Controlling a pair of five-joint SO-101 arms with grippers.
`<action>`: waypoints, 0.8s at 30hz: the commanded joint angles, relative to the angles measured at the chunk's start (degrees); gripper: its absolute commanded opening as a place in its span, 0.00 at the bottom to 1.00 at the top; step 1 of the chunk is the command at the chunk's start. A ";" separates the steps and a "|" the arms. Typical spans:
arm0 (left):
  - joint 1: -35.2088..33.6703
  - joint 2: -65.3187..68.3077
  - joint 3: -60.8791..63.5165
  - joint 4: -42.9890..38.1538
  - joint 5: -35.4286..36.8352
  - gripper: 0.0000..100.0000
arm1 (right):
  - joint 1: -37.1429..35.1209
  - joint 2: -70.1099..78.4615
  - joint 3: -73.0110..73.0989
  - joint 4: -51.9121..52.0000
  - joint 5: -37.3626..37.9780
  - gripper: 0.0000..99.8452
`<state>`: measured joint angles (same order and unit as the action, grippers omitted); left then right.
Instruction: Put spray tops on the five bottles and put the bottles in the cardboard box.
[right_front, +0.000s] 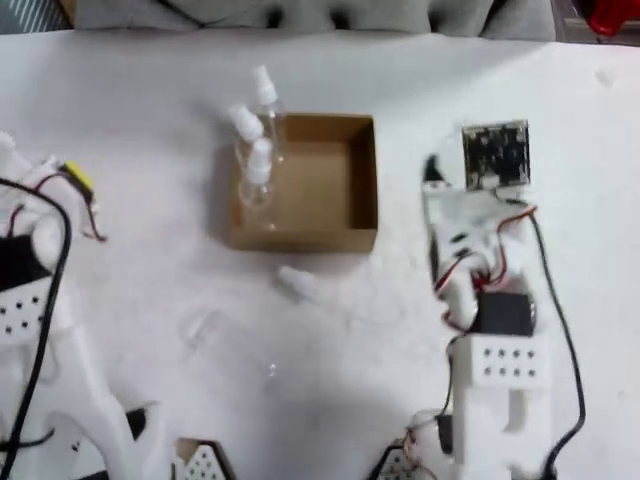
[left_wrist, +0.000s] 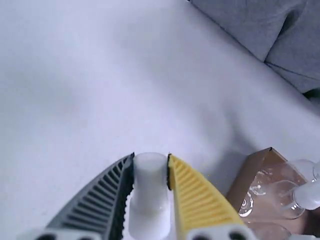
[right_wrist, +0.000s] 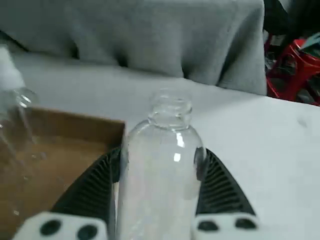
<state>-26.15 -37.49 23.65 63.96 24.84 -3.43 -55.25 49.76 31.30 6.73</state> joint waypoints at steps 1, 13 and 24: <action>-1.36 -4.70 -4.04 0.18 -0.88 0.03 | -8.31 -6.37 0.53 -1.80 -8.26 0.02; -2.24 -18.33 -4.31 -4.31 -12.75 0.02 | -35.65 -13.41 13.19 -20.88 -9.58 0.02; -2.51 -19.12 -11.25 -16.97 0.62 0.02 | -46.55 -19.38 32.44 -34.95 -9.58 0.02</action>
<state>-28.62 -55.60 18.37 49.27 20.70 -47.12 -72.31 81.85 -1.23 -2.42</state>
